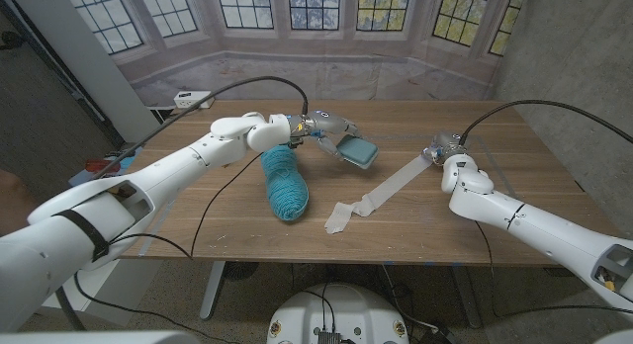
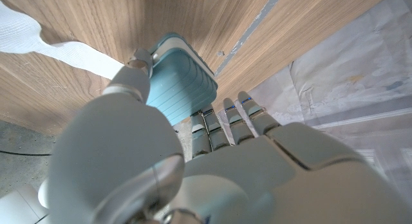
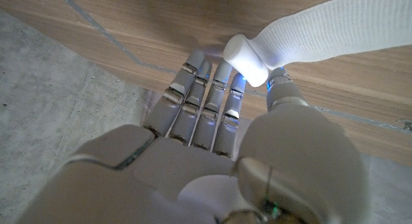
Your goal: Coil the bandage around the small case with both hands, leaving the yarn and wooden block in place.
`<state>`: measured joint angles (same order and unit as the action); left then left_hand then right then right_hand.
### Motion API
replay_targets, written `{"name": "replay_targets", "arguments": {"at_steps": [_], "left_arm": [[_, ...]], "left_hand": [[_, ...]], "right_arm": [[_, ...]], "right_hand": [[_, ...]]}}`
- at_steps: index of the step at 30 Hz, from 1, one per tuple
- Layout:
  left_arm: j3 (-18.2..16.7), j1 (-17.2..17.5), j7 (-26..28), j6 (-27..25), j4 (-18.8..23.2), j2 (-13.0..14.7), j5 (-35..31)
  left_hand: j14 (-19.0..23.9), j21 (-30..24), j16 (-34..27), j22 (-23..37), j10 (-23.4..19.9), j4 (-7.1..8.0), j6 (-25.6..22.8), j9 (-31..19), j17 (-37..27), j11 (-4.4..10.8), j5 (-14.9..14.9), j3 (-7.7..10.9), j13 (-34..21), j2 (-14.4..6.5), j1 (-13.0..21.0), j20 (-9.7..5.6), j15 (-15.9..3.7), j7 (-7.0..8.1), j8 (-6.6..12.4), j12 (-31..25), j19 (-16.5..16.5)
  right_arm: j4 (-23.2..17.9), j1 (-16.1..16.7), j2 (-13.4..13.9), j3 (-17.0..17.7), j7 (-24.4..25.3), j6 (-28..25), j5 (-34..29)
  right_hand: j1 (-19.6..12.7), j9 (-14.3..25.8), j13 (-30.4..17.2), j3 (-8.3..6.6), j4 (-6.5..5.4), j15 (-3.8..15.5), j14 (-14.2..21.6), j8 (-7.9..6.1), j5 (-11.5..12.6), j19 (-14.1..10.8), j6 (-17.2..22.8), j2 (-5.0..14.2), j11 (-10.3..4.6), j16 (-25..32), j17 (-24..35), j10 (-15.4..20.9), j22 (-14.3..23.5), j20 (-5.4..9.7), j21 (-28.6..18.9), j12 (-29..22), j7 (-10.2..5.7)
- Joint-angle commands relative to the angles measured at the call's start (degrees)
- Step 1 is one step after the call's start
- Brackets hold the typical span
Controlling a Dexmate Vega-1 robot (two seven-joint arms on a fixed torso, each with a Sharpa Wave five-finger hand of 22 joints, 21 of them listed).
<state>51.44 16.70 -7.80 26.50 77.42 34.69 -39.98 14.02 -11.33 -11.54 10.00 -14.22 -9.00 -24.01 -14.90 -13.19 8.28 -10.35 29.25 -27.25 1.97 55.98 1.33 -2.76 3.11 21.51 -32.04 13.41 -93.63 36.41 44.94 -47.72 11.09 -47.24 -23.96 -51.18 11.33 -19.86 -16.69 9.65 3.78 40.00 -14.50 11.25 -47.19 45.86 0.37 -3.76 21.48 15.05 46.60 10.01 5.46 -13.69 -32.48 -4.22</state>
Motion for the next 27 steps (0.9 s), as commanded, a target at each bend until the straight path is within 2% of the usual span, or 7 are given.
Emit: {"name": "replay_targets", "arguments": {"at_steps": [1,14,27], "left_arm": [[-0.1,0.5,-0.2,-0.1,0.3,0.1,0.1],[0.2,0.4,-0.5,0.1,0.2,-0.3,0.0],[0.3,0.2,-0.3,0.3,0.4,-0.6,-0.3]], "left_hand": [[0.4,-0.1,-0.1,0.2,-0.2,0.24,-0.8,-0.2,-0.1,-0.17,-0.4,0.5,-0.1,-0.8,0.1,0.02,-0.06,-0.09,7.24,-0.3,-0.1],[0.4,-0.1,-0.1,0.2,-0.2,0.23,-0.7,-0.1,-0.2,-0.02,-0.4,0.36,-0.2,-0.9,0.1,-0.01,-0.09,-0.12,7.44,-0.3,-0.1],[0.4,-0.1,-0.1,0.2,-0.2,0.15,-0.7,0.0,-0.1,-0.07,-0.4,0.28,-0.3,-0.8,0.2,-0.02,-0.16,-0.12,7.66,-0.3,-0.1]], "right_arm": [[2.4,0.5,-1.2,-0.4,3.2,2.3,-2.0],[4.1,2.6,-1.4,0.3,7.4,4.5,-3.8],[1.6,3.6,-0.4,1.3,7.8,4.5,-5.6]], "right_hand": [[-1.1,0.2,-0.5,-0.6,-0.12,8.72,1.5,-0.59,0.3,-0.8,1.5,0.16,-1.47,0.5,0.4,1.2,0.2,0.39,-0.4,-1.0,-0.09],[-4.1,0.2,-1.5,-1.42,0.29,9.26,5.5,-1.04,0.4,-3.0,5.4,0.0,-3.42,1.4,1.1,4.6,0.3,1.23,-0.9,-3.3,-1.44],[-5.1,0.2,-1.8,-1.64,0.17,9.19,6.9,-1.0,0.4,-3.6,6.7,-0.34,-3.79,1.3,1.3,5.4,0.3,1.43,-0.9,-3.9,-1.62]]}}
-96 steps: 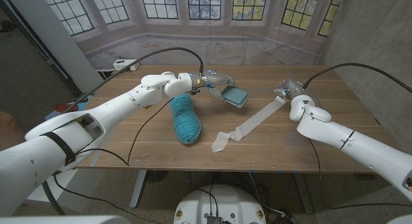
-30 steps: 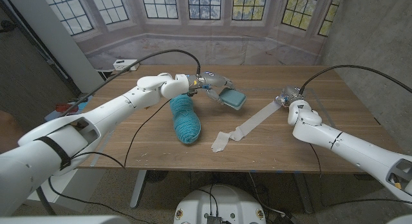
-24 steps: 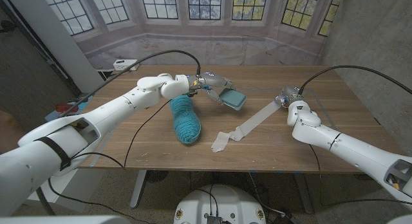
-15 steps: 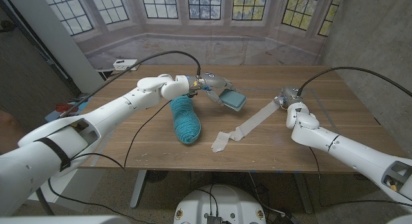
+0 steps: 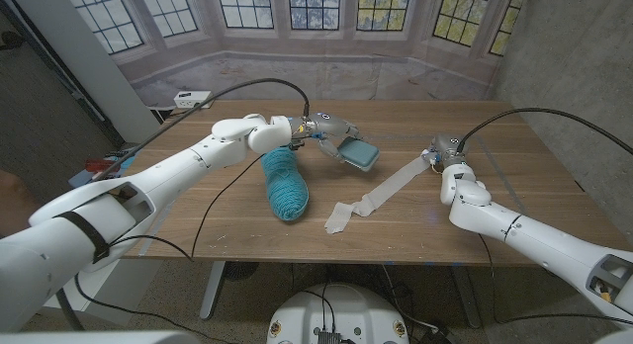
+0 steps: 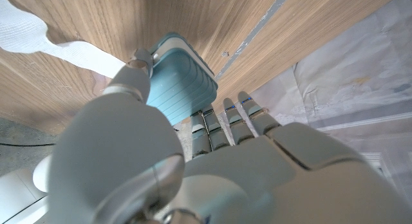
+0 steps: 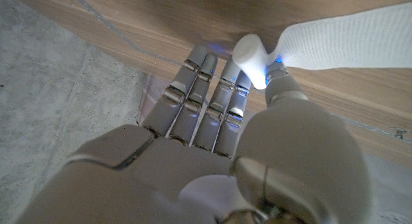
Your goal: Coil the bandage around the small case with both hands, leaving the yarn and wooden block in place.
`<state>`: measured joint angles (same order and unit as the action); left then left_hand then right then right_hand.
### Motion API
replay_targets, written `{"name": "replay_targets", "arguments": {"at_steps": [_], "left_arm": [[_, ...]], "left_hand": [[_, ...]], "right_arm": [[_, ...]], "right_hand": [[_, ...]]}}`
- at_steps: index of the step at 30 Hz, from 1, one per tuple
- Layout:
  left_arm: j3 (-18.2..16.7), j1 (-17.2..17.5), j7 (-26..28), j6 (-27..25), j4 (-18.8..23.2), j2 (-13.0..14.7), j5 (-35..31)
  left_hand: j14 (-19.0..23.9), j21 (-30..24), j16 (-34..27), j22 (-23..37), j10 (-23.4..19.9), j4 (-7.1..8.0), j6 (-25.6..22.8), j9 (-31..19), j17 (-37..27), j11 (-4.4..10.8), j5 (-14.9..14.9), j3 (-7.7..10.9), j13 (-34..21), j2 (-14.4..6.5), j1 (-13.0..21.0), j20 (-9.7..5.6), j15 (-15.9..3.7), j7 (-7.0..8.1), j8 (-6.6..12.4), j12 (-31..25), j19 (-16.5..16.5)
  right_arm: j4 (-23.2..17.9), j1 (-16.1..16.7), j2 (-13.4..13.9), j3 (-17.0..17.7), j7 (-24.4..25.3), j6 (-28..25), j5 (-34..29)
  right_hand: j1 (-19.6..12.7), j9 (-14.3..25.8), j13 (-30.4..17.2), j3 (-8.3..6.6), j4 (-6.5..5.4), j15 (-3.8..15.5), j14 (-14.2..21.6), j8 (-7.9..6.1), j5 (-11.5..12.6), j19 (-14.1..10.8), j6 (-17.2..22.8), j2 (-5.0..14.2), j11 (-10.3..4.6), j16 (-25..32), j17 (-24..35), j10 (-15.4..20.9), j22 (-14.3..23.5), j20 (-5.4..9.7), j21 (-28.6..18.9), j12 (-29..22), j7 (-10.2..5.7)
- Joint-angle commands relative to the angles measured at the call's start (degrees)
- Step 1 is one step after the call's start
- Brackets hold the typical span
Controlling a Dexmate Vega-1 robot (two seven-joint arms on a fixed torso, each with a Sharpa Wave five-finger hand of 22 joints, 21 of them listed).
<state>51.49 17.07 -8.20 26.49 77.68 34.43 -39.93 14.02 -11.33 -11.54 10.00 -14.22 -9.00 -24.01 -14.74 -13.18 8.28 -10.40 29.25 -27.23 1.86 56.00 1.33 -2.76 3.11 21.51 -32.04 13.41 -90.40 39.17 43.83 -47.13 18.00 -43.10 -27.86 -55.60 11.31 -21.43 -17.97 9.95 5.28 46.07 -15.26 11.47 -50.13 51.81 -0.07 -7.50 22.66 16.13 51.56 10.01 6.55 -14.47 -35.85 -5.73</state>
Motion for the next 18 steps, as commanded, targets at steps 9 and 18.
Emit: {"name": "replay_targets", "arguments": {"at_steps": [9,18], "left_arm": [[0.2,-0.2,0.5,0.5,-0.1,-0.3,-0.4],[0.3,-0.5,0.9,0.9,-0.8,-0.5,-0.4]], "left_hand": [[0.4,-0.1,-0.1,0.2,-0.1,0.17,-0.7,-0.1,-0.2,-0.02,-0.4,0.29,-0.4,-0.7,0.1,-0.01,-0.1,-0.17,7.82,-0.2,-0.2],[0.4,-0.1,0.0,0.2,-0.1,0.12,-0.5,0.0,-0.2,-0.13,-0.4,0.33,-0.4,-0.7,0.2,0.0,-0.11,-0.1,7.91,-0.2,-0.2]], "right_arm": [[-2.8,0.6,0.7,0.9,0.5,0.6,-3.3],[-5.6,1.2,1.2,1.7,0.5,1.1,-4.7]], "right_hand": [[-1.1,0.2,-0.3,-0.47,-0.22,7.72,1.1,-0.04,0.1,-0.7,0.9,-0.06,-0.05,-0.2,0.2,0.6,0.3,0.37,-0.1,-0.7,-0.23],[-1.3,0.2,-0.3,-0.5,-0.33,7.76,1.4,0.1,0.1,-0.6,1.1,-0.18,-0.11,-0.4,0.3,0.9,0.4,0.38,0.0,-0.9,-0.08]]}}
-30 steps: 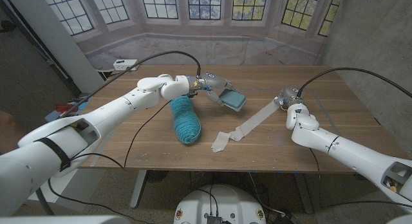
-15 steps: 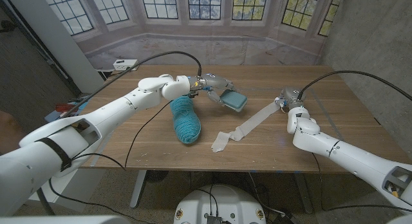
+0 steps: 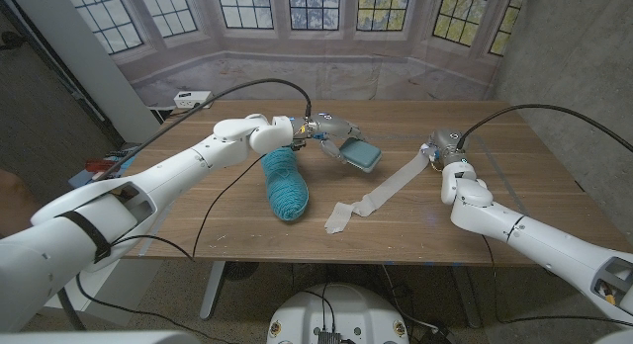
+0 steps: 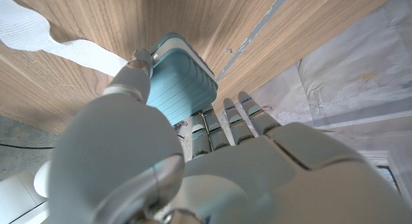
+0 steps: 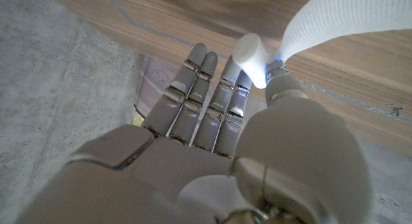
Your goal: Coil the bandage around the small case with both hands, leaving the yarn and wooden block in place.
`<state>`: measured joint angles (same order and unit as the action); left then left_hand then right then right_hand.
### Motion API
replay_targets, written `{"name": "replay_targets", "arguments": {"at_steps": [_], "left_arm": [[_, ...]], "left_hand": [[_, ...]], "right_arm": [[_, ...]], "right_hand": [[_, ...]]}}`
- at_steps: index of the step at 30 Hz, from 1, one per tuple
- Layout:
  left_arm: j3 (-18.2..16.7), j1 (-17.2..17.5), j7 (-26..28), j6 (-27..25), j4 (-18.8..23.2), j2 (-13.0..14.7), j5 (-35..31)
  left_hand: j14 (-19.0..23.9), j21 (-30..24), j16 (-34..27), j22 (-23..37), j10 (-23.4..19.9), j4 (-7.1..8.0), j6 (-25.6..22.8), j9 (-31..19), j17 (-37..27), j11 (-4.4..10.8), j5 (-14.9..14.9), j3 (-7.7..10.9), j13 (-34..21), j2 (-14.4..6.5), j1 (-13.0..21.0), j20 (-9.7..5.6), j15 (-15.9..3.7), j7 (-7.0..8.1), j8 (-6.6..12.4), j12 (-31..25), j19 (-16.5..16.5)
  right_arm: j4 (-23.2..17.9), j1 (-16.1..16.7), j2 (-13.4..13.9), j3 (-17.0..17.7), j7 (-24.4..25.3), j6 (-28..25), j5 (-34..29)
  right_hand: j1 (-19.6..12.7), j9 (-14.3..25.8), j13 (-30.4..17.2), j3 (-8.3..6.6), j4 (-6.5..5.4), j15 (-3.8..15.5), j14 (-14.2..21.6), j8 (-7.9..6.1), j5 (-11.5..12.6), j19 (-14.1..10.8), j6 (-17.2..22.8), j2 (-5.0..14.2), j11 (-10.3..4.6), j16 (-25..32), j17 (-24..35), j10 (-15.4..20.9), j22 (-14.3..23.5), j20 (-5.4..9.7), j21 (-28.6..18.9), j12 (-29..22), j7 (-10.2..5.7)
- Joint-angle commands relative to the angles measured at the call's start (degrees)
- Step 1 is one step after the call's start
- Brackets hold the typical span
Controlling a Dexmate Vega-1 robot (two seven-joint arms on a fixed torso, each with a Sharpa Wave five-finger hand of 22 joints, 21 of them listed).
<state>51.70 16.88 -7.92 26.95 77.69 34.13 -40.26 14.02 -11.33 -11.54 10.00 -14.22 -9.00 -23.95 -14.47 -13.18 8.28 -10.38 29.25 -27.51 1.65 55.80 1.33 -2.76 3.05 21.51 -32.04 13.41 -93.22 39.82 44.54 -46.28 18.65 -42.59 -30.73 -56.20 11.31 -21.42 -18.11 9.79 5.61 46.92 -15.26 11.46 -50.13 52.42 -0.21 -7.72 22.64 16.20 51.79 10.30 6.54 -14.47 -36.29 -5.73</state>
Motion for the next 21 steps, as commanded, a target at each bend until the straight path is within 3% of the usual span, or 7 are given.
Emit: {"name": "replay_targets", "arguments": {"at_steps": [1,10,21], "left_arm": [[0.1,-0.4,0.5,0.5,-1.0,-0.2,-0.1],[0.4,-0.8,1.1,0.9,-2.0,-0.7,0.0],[0.0,-0.5,1.6,0.1,-1.8,-0.1,0.1]], "left_hand": [[0.4,-0.1,0.0,0.2,-0.2,0.15,-0.6,-0.3,-0.2,-0.14,-0.4,0.31,-0.2,-0.6,0.3,-0.02,-0.08,-0.06,7.94,-0.3,-0.2],[0.3,-0.1,0.0,0.2,-0.1,0.1,-0.6,-0.2,-0.2,-0.11,-0.5,0.36,-0.2,-0.6,0.4,0.01,-0.12,-0.04,8.07,-0.2,-0.2],[0.4,-0.1,0.0,0.2,-0.1,0.14,-0.5,-0.1,-0.2,-0.11,-0.5,0.4,-0.3,-0.6,0.4,0.01,-0.04,-0.04,8.24,-0.2,-0.2]], "right_arm": [[-3.1,0.6,0.5,1.0,-0.2,0.6,-2.0],[-5.0,0.7,0.1,1.5,-0.4,1.1,-3.6],[-4.5,-0.4,-2.7,1.5,0.2,2.4,-4.6]], "right_hand": [[-0.7,0.2,-0.3,-0.35,-0.18,7.42,0.6,0.1,0.1,-0.7,0.5,-0.04,0.11,-0.4,0.3,0.7,0.1,0.4,0.0,-0.4,-0.09],[-1.1,0.2,-0.5,-0.34,-0.24,7.44,1.0,0.19,0.1,-0.7,0.8,-0.12,0.0,-0.4,0.5,0.8,0.1,0.43,0.1,-0.6,-0.06],[-1.2,0.3,-0.7,-0.27,-0.37,7.35,1.4,0.3,0.0,-0.8,1.1,-0.18,-0.03,-0.4,0.7,1.0,0.1,0.41,0.1,-0.8,-0.07]]}}
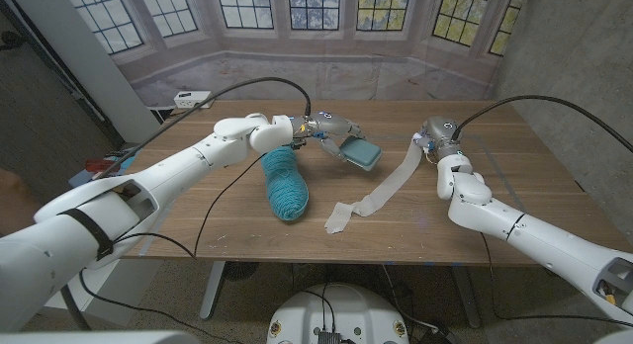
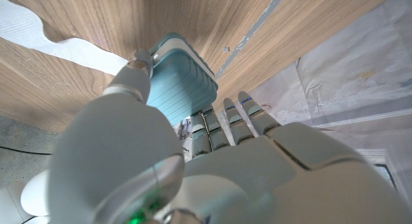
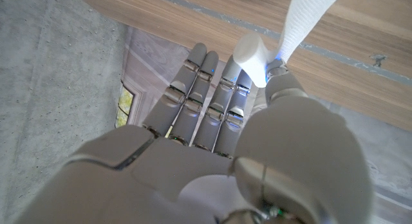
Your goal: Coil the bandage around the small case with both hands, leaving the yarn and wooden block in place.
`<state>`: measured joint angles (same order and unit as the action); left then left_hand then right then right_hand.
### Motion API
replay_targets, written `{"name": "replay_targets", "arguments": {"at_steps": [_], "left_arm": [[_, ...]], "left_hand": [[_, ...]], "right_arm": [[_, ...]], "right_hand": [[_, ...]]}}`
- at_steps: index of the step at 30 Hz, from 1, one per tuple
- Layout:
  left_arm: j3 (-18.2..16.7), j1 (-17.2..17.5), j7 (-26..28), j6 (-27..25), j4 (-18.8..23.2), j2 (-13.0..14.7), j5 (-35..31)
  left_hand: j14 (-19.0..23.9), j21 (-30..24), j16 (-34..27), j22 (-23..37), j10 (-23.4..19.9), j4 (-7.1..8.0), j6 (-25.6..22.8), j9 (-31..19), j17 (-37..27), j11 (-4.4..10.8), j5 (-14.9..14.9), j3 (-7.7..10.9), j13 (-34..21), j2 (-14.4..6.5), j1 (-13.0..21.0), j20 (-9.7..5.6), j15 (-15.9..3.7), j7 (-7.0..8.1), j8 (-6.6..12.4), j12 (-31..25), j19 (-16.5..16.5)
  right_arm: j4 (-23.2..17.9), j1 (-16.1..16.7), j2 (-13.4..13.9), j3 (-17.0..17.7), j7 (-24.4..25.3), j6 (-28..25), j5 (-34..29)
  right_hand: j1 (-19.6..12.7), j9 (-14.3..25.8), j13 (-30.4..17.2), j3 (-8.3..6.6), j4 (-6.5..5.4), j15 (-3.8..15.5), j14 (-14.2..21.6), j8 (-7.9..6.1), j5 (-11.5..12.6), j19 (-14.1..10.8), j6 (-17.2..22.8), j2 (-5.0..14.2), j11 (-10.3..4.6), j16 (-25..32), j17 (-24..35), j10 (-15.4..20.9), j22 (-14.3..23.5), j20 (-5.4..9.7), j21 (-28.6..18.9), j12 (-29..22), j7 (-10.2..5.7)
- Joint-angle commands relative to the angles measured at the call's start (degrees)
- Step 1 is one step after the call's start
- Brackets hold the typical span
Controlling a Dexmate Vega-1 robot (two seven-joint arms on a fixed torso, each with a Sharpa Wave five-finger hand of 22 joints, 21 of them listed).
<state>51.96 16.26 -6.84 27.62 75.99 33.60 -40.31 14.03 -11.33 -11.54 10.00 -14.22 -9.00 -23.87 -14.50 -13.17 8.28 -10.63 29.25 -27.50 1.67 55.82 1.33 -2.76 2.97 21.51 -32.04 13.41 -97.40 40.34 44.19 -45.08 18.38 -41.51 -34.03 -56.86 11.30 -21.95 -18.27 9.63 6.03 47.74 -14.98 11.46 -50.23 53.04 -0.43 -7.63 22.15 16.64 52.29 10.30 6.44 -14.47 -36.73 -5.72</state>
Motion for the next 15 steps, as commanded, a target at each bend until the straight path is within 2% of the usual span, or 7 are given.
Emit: {"name": "replay_targets", "arguments": {"at_steps": [1,15], "left_arm": [[-0.3,0.2,0.6,-0.6,-0.1,0.4,0.2],[-0.6,0.6,1.3,-1.1,-0.5,0.6,0.8]], "left_hand": [[0.3,-0.1,0.0,0.2,-0.1,0.16,-0.6,-0.1,-0.2,-0.13,-0.2,0.38,-0.3,-0.6,0.3,0.02,-0.1,0.04,8.27,-0.2,-0.2],[0.4,-0.1,0.0,0.2,-0.2,0.08,-0.6,0.0,-0.2,-0.11,-0.2,0.46,-0.4,-0.6,0.4,-0.02,-0.06,0.03,8.47,-0.2,-0.3]], "right_arm": [[0.1,-1.3,-2.9,0.1,0.9,1.9,-1.4],[0.6,-2.8,-5.1,-0.2,1.0,3.2,-2.5]], "right_hand": [[-0.6,0.3,-0.2,-0.13,-0.19,7.0,0.6,0.04,0.1,-0.6,0.5,0.05,-0.16,0.1,0.3,0.6,0.1,0.52,0.1,-0.5,-0.06],[-0.8,0.3,-0.4,-0.04,-0.37,6.93,0.9,0.28,0.0,-0.7,0.7,0.02,-0.1,-0.1,0.6,0.7,0.1,0.42,0.2,-0.7,-0.09]]}}
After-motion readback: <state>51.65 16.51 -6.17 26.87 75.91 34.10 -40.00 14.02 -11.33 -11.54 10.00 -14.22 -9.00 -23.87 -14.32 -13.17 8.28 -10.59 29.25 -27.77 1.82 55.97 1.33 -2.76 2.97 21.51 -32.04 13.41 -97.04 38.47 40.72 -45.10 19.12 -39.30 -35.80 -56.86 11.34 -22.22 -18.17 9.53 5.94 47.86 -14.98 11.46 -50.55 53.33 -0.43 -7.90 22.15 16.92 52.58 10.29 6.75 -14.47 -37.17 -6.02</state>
